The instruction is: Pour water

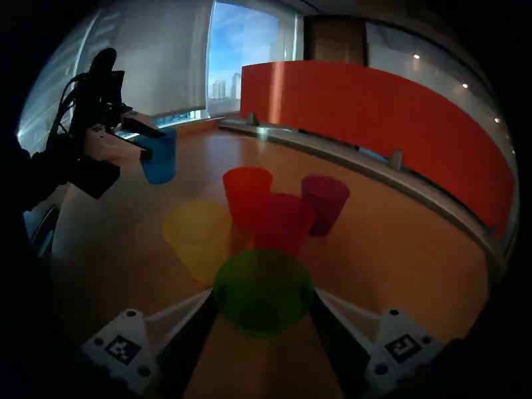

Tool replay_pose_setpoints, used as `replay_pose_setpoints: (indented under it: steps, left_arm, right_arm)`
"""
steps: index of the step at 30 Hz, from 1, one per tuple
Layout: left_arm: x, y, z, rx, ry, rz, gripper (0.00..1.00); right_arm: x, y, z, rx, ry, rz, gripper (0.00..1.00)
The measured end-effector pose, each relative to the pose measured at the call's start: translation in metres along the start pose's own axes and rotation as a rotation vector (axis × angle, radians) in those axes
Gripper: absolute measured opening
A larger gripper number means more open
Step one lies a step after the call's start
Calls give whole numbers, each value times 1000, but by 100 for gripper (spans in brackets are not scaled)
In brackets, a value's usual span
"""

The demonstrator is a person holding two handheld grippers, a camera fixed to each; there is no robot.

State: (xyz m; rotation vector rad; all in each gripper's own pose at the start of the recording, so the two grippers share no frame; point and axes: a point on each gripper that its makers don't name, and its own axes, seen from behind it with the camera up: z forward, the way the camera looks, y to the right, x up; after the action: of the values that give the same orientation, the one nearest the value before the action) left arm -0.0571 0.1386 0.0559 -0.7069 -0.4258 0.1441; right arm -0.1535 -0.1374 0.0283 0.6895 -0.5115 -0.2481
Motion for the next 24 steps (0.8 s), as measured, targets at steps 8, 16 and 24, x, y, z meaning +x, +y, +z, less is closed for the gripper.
replay_pose_setpoints:
  steps: [8,16,24]
  left_arm:
    - [5,-1,-4,7,23,-13,86]
    - [29,9,-17,0,81,-6,86]
    - [56,24,-36,-7,155,2,86]
  right_arm:
    - [12,0,-13,-1,20,10,91]
    - [50,-7,-41,1,69,-11,91]
    - [83,-22,-67,-1,110,-53,91]
